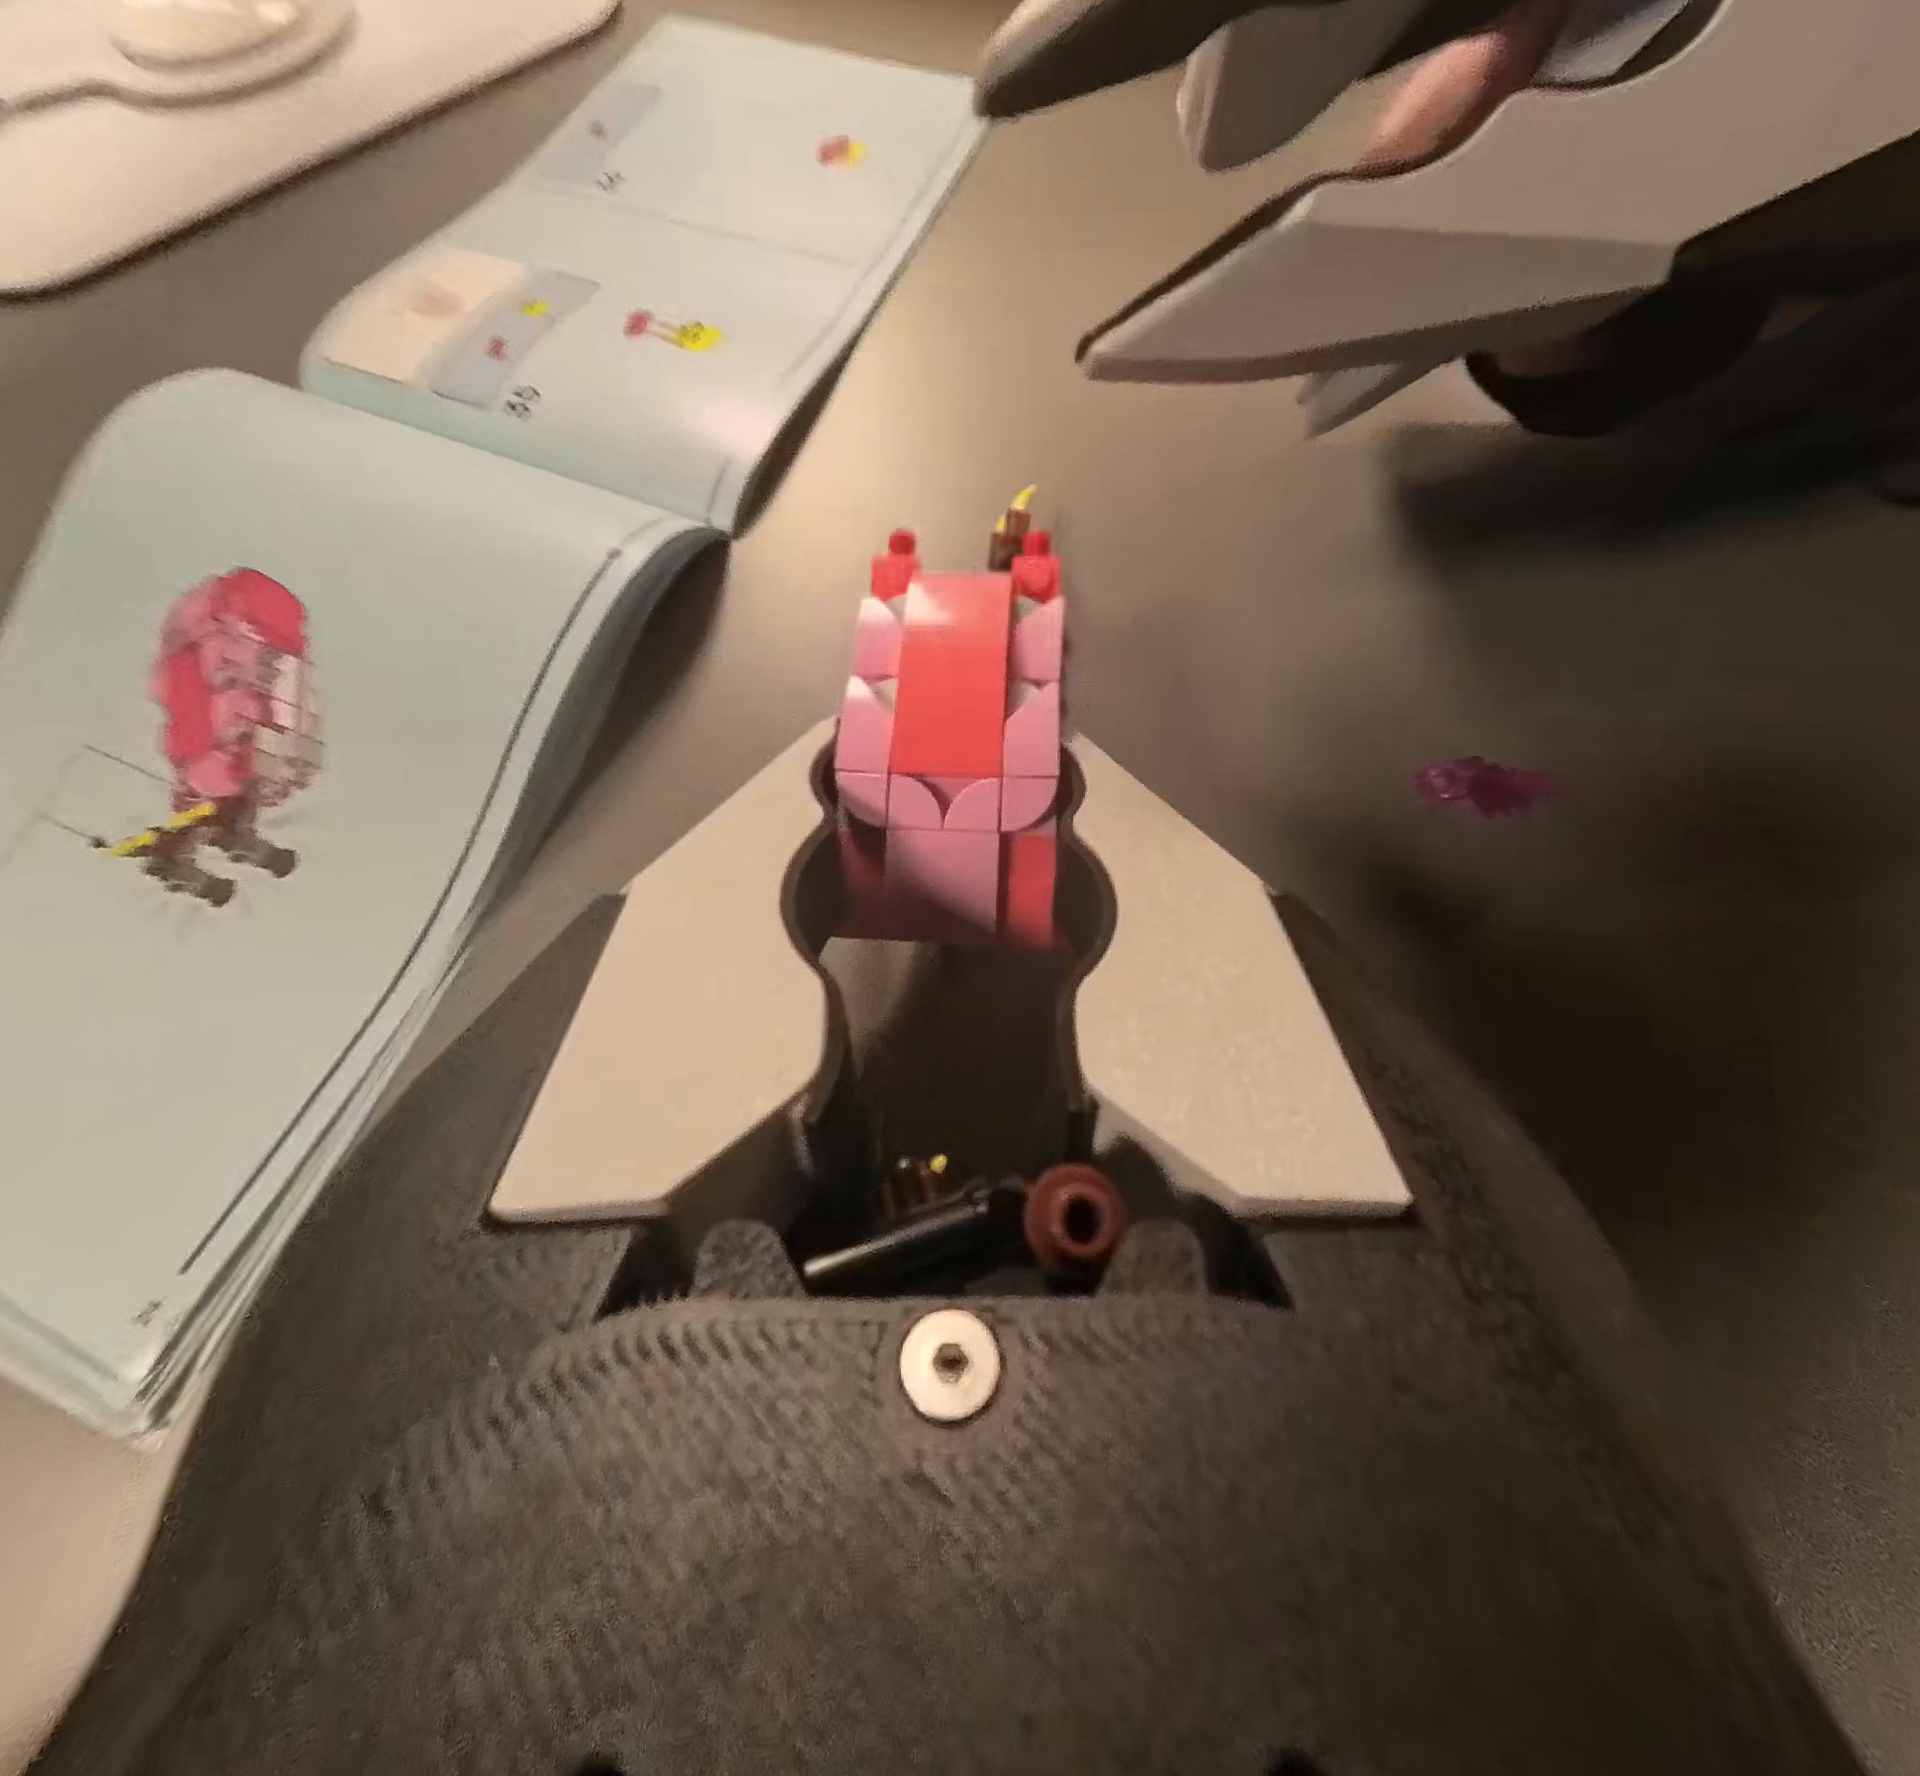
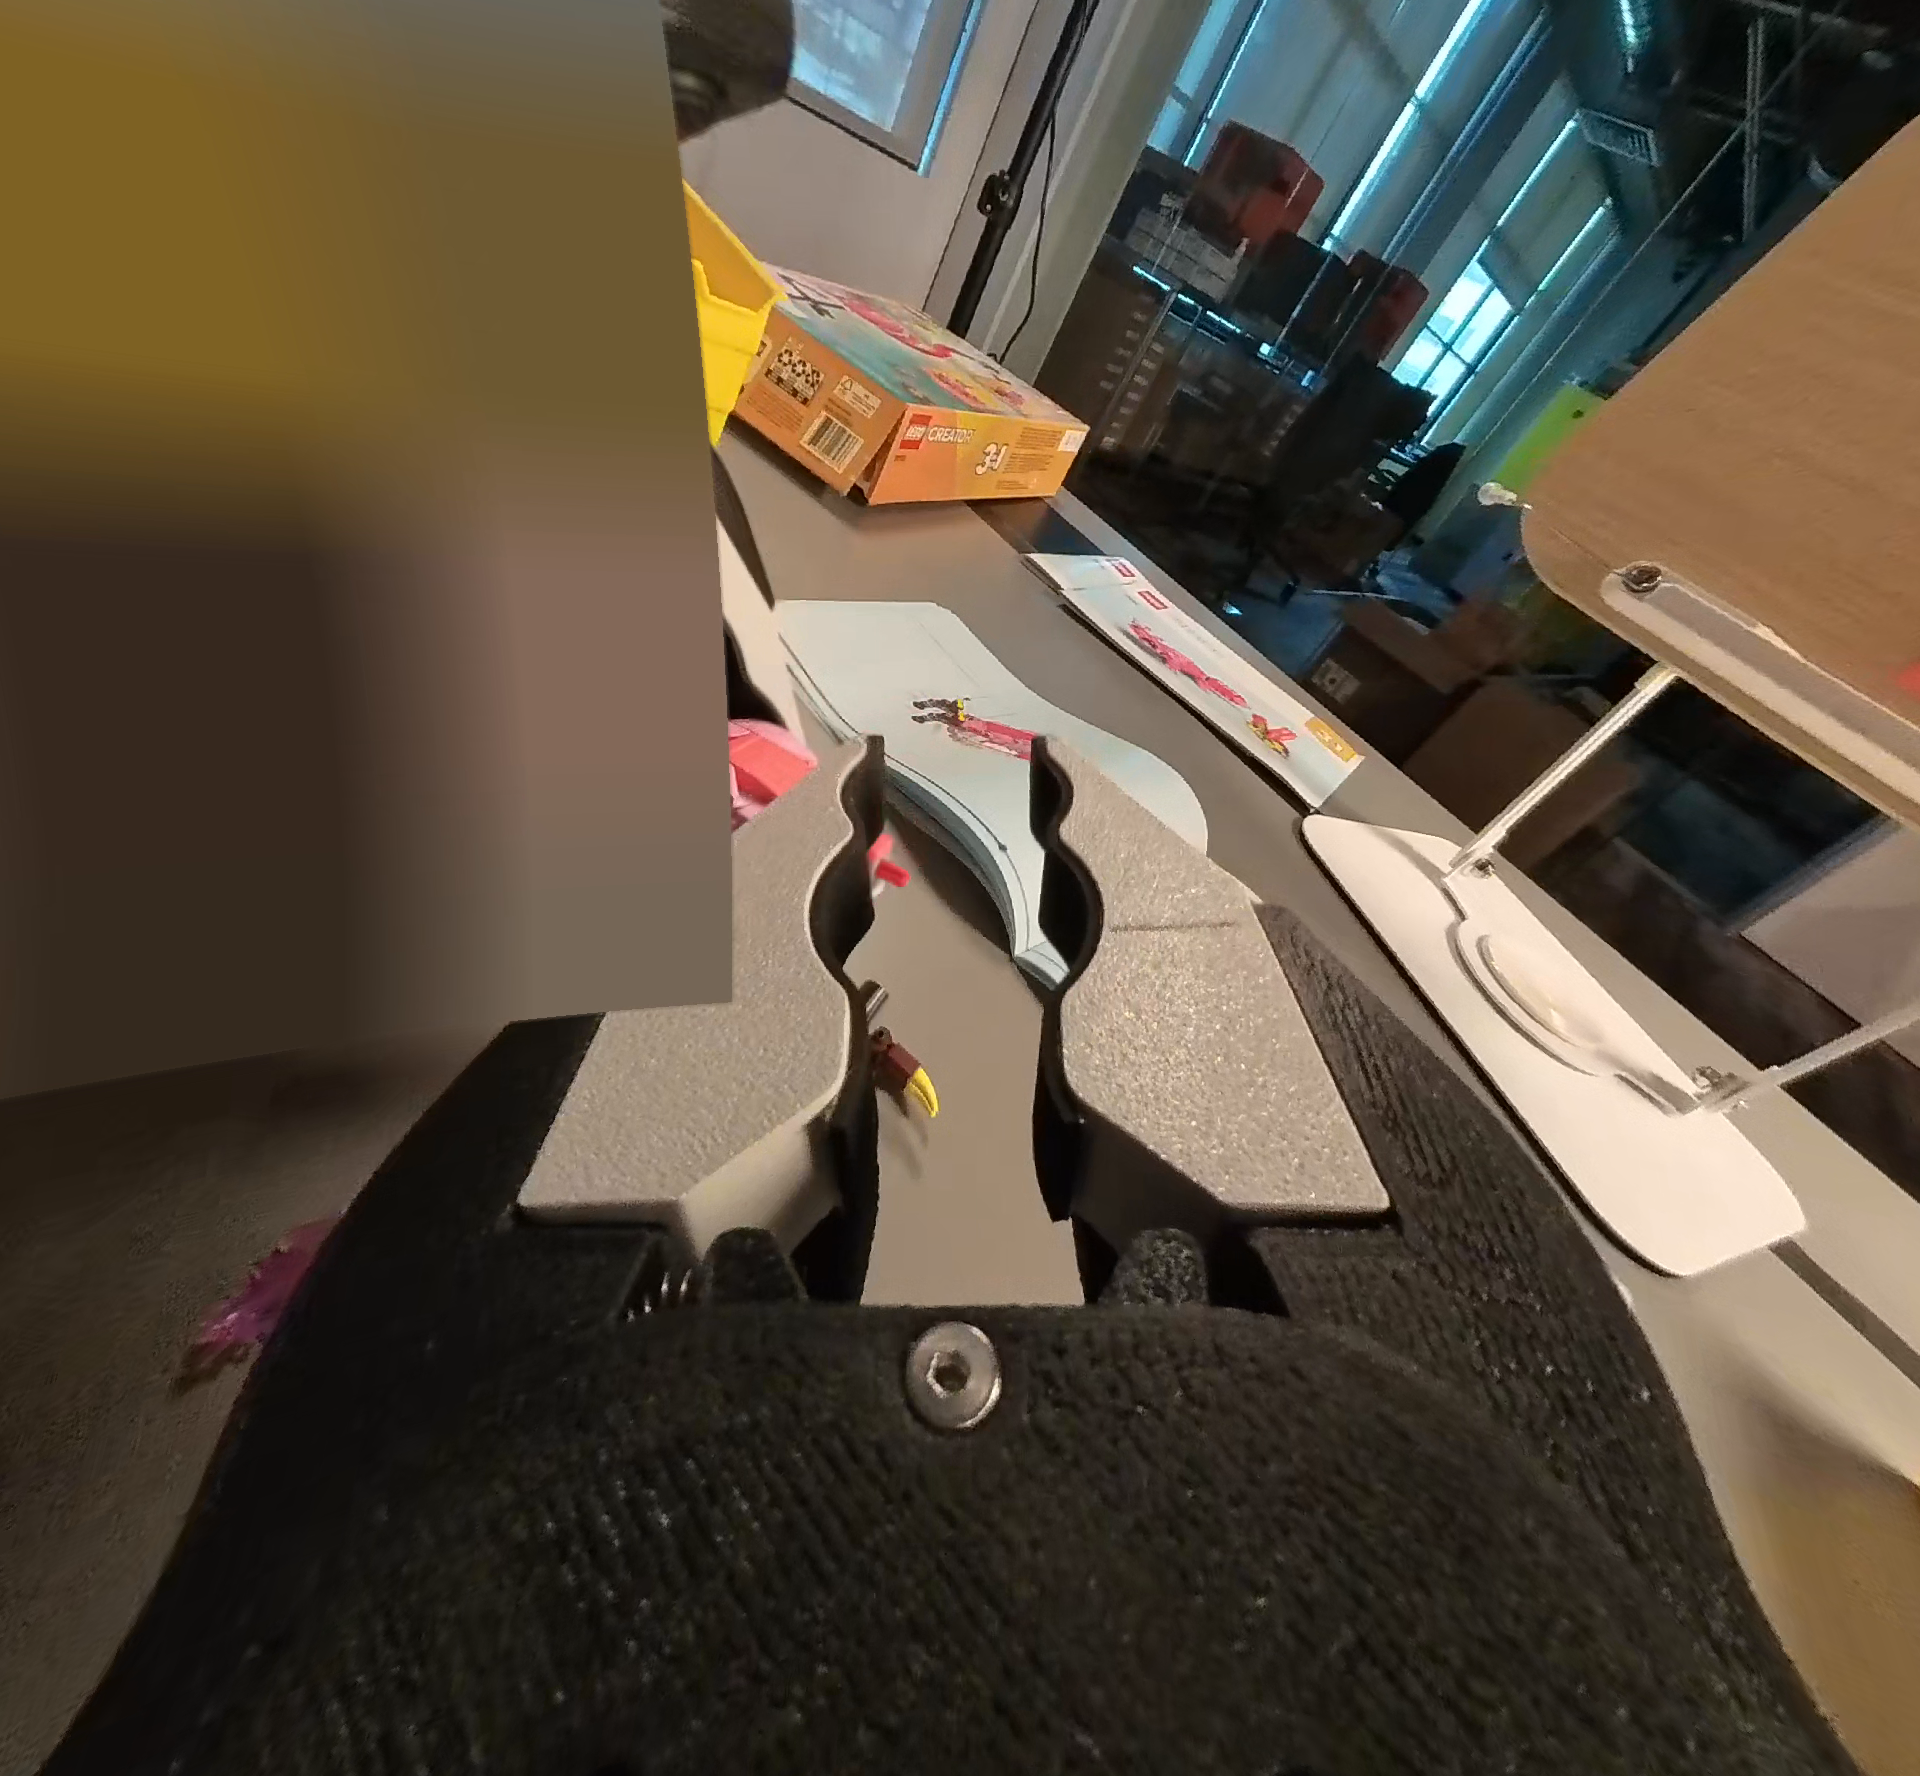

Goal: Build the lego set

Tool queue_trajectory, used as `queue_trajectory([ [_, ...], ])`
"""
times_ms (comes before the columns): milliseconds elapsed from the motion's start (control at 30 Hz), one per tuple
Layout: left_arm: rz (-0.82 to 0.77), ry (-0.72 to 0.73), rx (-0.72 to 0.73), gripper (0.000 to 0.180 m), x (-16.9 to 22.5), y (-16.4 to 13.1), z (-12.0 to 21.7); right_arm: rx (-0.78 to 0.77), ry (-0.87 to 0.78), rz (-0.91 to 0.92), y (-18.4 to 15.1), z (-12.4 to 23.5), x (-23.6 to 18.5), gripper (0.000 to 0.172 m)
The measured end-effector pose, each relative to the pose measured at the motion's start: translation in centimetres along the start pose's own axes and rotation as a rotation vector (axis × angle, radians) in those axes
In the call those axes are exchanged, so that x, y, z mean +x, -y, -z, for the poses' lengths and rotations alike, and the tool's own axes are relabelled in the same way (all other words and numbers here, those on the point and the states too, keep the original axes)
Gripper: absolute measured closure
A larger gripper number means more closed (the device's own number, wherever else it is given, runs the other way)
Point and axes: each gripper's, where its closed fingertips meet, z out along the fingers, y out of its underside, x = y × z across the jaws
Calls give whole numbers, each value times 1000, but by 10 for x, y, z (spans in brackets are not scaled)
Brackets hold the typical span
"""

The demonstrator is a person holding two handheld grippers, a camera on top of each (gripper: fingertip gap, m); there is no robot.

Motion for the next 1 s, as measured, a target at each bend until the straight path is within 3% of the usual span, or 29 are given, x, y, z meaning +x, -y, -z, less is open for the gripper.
queue_trajectory([
  [200,126,-89,14,145,1,1,2,-7,-4,-5,-2,0,1,146],
  [333,179,-100,-17,119,0,-4,0,-9,-5,-9,-3,0,2,146],
  [633,208,-125,52,108,0,6,9,-8,-15,-31,-6,1,6,146],
  [833,232,-128,264,111,-7,38,35,16,-37,-18,-1,5,11,146],
  [1000,189,-105,141,111,-17,17,35,25,-42,-26,0,6,13,146],
])
